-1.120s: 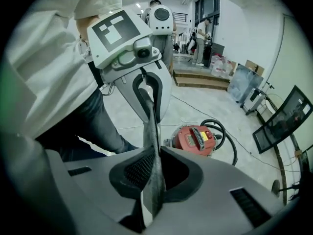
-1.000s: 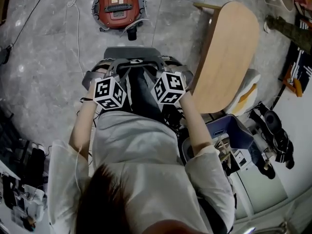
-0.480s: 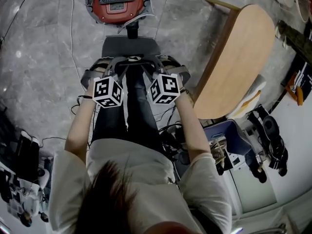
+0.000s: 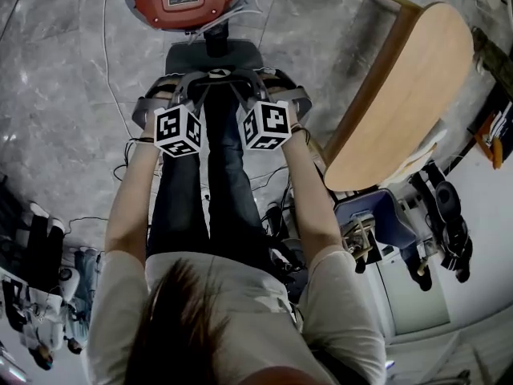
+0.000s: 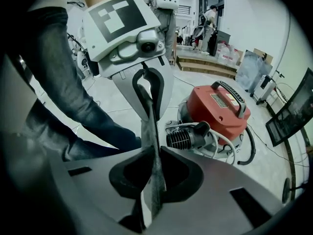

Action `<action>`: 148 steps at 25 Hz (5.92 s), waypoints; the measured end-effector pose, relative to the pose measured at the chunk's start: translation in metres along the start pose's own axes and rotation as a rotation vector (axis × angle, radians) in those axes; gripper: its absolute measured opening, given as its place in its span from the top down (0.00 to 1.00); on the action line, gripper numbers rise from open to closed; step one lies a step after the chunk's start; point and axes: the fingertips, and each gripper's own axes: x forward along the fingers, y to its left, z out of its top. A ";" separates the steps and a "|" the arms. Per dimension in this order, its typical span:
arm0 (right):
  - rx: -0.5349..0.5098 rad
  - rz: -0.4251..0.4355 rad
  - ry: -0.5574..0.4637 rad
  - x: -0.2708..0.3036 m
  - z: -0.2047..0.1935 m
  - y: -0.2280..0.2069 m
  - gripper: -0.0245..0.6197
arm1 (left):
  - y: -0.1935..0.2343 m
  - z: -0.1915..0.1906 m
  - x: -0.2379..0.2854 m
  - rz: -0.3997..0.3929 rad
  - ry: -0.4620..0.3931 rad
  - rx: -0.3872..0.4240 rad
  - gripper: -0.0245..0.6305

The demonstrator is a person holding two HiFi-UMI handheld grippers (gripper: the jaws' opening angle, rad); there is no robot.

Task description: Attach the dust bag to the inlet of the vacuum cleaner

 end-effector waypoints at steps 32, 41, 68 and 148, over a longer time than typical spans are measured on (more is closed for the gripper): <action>0.045 -0.074 0.048 0.053 -0.026 -0.040 0.90 | 0.039 -0.022 0.052 0.094 0.033 -0.059 0.90; -0.005 -0.042 0.084 0.057 -0.025 -0.046 0.89 | 0.039 -0.024 0.055 0.146 0.052 -0.114 0.90; 0.189 -0.045 -0.008 0.055 -0.025 -0.061 0.86 | 0.058 -0.018 0.053 0.138 0.126 -0.148 0.85; 0.905 -0.141 -0.338 0.001 0.008 -0.098 0.73 | 0.088 0.017 0.001 0.123 -0.159 -0.571 0.72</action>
